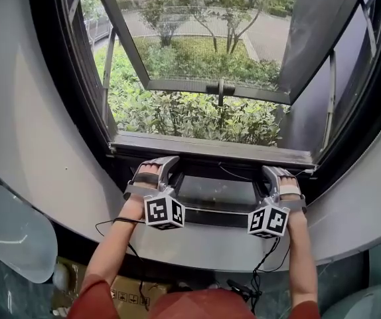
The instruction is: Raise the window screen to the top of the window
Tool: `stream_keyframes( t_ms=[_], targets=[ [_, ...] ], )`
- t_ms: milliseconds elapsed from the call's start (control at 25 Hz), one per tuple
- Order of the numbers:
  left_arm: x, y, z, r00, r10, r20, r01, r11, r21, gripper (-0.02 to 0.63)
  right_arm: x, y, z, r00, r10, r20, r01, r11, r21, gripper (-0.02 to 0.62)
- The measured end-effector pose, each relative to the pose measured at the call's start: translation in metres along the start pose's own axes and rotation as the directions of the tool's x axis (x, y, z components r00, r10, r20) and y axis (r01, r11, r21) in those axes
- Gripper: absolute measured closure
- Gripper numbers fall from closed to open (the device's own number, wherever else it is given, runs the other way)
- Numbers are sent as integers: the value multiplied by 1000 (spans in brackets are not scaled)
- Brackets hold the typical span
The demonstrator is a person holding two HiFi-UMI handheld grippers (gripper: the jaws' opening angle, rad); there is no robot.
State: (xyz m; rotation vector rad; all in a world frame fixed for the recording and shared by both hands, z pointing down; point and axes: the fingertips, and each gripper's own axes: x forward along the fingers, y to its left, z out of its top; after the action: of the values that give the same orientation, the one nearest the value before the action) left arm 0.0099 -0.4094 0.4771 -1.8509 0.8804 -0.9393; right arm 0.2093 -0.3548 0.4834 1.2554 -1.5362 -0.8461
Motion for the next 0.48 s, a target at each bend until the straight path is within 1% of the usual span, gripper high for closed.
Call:
stream_keyframes(
  t_ms=[240,360,480],
  targets=[
    [3,0,-2,1000,-5,-2,5,999,34,456,-1,-1,1,999,4,45,-4,1000,9,416],
    [2,1,-1,999,-44,2,44,999,28,453,-1,-1,1,998,14,55,-16,999,31,416],
    [2,1,0,995,-99,0,99,995,10,453,0,-2,2,999,29,41,-31,998,63,416]
  ],
)
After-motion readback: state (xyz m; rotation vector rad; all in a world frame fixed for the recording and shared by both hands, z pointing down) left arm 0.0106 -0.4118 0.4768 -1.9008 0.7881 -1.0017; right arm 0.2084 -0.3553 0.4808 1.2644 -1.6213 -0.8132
